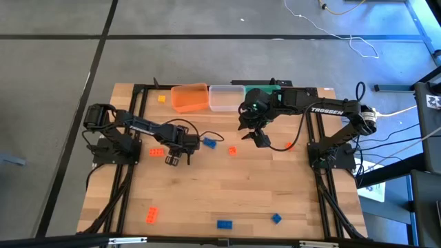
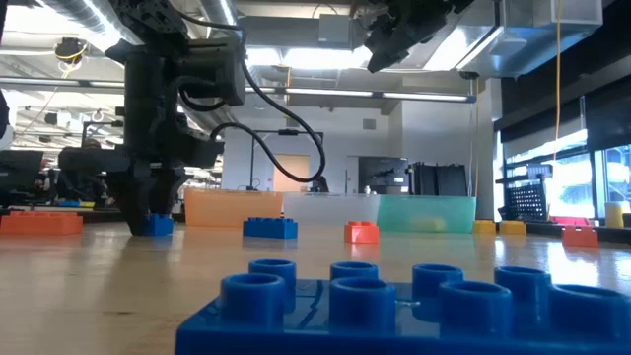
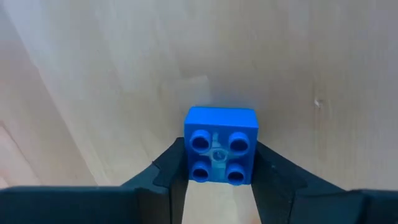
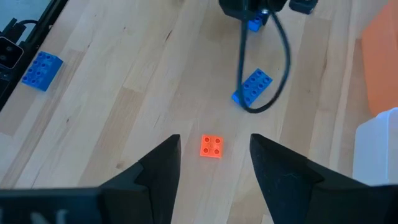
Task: Sort & place blocks by color
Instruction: Put the blue game piece into the transparent bin
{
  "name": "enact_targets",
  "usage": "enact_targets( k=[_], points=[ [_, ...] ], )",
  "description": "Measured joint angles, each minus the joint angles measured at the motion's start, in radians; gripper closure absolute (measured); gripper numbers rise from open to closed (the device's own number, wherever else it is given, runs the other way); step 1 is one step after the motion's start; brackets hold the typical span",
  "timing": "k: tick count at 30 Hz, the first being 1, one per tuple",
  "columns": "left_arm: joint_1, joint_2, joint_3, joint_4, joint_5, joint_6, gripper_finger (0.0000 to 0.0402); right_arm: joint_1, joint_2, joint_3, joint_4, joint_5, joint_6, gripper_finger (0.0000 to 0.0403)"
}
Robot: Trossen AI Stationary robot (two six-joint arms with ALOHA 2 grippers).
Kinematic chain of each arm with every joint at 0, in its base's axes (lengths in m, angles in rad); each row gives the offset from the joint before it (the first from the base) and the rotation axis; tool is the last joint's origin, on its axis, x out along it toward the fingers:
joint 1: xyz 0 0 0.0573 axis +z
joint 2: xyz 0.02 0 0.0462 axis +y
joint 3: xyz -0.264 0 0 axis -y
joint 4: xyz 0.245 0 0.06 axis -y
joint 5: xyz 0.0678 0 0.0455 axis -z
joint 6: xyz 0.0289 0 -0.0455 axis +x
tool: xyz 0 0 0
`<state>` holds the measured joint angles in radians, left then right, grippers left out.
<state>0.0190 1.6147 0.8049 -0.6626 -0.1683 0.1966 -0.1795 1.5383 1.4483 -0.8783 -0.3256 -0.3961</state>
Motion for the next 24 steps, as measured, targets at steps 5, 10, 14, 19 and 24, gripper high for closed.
enact_targets(
  k=[5, 10, 14, 19, 24],
  points=[
    [0.035, -0.043, -0.003, 0.038, 0.024, -0.186, 0.0273, 0.0, 0.0, 0.0, 0.0, 0.0, 0.0, 0.0208],
    [0.075, -0.119, -0.003, 0.068, 0.055, -0.303, 0.0273, 0.0, 0.0, 0.0, 0.0, 0.0, 0.005, 0.0208],
    [0.112, -0.195, 0.004, 0.081, 0.083, -0.352, 0.0273, -0.006, 0.0, 0.0, 0.008, 0.006, 0.047, 0.0208],
    [0.171, -0.274, 0.072, 0.079, 0.088, -0.375, 0.0273, -0.007, 0.0, 0.0, 0.023, 0.139, 0.157, 0.0208],
    [0.251, -0.306, 0.194, 0.065, 0.085, -0.372, 0.0273, -0.008, 0.0, 0.0, 0.034, 0.318, 0.268, 0.0208]
  ],
)
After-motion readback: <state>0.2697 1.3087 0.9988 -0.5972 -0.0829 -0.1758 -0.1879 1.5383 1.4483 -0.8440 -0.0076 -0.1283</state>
